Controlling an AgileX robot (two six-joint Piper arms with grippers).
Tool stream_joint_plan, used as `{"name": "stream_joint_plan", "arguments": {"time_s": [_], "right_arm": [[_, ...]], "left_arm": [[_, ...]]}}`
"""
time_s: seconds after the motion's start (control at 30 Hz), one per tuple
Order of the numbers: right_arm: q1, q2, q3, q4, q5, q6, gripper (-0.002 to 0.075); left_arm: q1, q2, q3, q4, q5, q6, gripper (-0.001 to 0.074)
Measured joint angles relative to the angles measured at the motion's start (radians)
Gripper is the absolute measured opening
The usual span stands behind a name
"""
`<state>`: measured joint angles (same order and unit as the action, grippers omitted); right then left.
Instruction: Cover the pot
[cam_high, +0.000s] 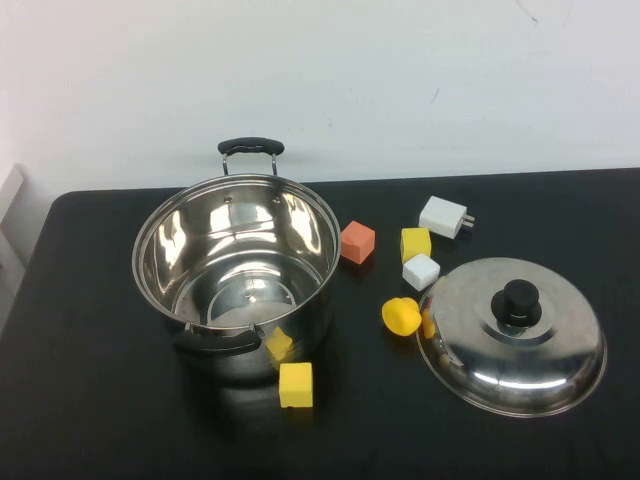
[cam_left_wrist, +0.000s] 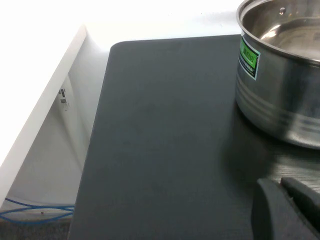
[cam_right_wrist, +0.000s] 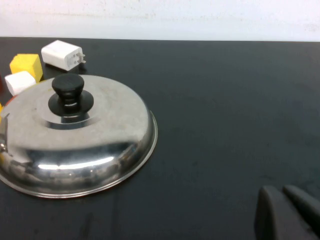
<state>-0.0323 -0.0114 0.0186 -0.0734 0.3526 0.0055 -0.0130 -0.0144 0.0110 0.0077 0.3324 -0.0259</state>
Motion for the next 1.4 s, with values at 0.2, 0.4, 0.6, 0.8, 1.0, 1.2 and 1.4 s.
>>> {"name": "stream_joint_plan", "arguments": {"time_s": [0.2, 0.4, 0.6, 0.8, 1.0, 1.2, 1.4], "right_arm": [[0.000, 0.000, 0.000, 0.002, 0.000, 0.000, -0.0002], [0.000, 0.000, 0.000, 0.002, 0.000, 0.000, -0.0002], [0.000, 0.000, 0.000, 0.002, 0.000, -0.006, -0.0002], [0.000, 0.000, 0.000, 0.002, 0.000, -0.006, -0.0002], [0.000, 0.000, 0.000, 0.026, 0.000, 0.000, -0.0002], [0.000, 0.000, 0.000, 0.202, 0.000, 0.000, -0.0002], [0.000, 0.000, 0.008, 0.637, 0.008, 0.002, -0.0002]], "left_arm": [[0.000, 0.000, 0.000, 0.000, 0.000, 0.000, -0.0001], [0.000, 0.000, 0.000, 0.000, 0.000, 0.000, -0.0001], [0.000, 0.000, 0.000, 0.000, 0.000, 0.000, -0.0002], [0.000, 0.000, 0.000, 0.000, 0.000, 0.000, -0.0001], [0.000, 0.000, 0.000, 0.000, 0.000, 0.000, -0.0001], [0.000, 0.000, 0.000, 0.000, 0.000, 0.000, -0.0002], [0.000, 0.000, 0.000, 0.000, 0.000, 0.002, -0.0002]]}}
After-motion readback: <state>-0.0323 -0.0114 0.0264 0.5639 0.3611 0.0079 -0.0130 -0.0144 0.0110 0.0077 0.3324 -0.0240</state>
